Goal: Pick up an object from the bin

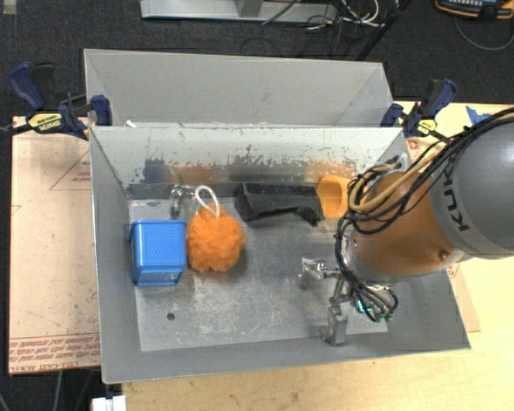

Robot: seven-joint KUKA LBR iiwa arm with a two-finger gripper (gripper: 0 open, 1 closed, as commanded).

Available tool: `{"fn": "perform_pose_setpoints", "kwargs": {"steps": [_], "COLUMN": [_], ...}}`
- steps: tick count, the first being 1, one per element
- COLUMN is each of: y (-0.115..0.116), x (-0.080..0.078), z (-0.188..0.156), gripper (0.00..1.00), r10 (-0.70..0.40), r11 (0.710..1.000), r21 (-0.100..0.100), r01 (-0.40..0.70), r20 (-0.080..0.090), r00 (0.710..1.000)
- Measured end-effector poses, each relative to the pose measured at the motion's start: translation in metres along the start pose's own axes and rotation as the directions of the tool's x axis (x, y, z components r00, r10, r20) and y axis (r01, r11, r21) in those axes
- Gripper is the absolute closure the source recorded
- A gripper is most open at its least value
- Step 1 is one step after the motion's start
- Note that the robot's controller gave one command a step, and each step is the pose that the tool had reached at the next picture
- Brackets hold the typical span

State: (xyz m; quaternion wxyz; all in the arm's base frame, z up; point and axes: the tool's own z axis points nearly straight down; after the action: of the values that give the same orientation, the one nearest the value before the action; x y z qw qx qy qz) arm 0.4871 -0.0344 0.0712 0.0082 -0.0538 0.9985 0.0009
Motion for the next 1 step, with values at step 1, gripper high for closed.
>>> {"fn": "perform_pose_setpoints", "kwargs": {"steps": [1], "y": [0.0000], "x": [0.0000], "z": [0.0000], "gripper": [0.00], "r10": [0.000], "r11": [1.000], "r21": [0.000], "r01": [0.000], "r20": [0.000], "r00": [1.000]}}
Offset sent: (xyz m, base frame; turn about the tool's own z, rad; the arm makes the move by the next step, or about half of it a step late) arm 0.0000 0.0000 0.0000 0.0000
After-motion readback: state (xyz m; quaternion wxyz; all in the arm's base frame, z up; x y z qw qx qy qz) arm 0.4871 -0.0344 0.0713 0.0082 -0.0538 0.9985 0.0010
